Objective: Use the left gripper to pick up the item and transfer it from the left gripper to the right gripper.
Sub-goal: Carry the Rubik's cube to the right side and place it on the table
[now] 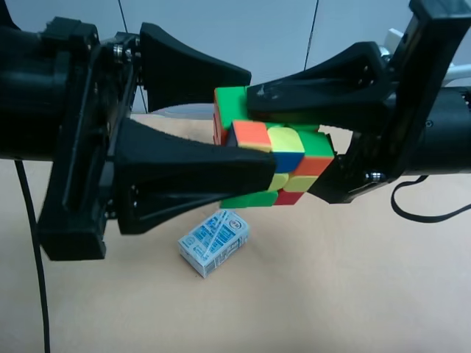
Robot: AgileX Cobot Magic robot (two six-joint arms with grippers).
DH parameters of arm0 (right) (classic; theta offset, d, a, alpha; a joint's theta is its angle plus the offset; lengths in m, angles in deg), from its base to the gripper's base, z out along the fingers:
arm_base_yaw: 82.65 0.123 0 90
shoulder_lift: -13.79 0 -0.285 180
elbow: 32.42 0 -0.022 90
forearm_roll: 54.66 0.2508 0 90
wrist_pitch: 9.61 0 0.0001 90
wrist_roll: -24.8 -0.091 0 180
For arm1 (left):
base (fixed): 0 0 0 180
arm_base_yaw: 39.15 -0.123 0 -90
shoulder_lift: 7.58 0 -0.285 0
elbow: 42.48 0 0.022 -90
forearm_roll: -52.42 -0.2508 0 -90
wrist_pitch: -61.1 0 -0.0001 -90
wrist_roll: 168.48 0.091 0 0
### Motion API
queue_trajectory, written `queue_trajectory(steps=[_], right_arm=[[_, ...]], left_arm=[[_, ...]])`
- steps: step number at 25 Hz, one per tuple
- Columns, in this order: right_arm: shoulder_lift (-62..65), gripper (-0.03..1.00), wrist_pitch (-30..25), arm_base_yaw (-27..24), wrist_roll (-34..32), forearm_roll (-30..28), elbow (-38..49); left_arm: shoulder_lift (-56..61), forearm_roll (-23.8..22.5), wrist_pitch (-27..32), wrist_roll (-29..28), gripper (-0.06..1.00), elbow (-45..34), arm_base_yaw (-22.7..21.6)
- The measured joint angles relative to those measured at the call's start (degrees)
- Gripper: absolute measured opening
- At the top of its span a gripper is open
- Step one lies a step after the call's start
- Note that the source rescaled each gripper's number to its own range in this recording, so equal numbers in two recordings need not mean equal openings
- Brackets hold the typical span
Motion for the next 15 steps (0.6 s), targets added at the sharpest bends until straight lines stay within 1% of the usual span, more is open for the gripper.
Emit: queue_trajectory(steps=[1,2,4,7,15], right_arm=[[0.0,0.00,0.1,0.0,-0.1,0.0,0.0],[-0.1,0.00,0.1,0.0,-0.3,-0.1,0.0],[-0.1,0.00,0.1,0.0,-0.4,-0.4,0.0],[-0.1,0.00,0.1,0.0,-0.4,-0.5,0.0],[-0.1,0.00,0.1,0.0,-0.4,-0.6,0.0]], left_arm=[[0.0,0.0,0.0,0.0,0.85,0.0,0.0],[0.0,0.1,-0.1,0.1,0.91,0.0,0.0],[0.0,0.1,-0.1,0.2,0.96,0.0,0.0],[0.0,0.1,-0.1,0.2,0.98,0.0,0.0],[0.0,0.4,1.1,0.2,0.98,0.0,0.0]])
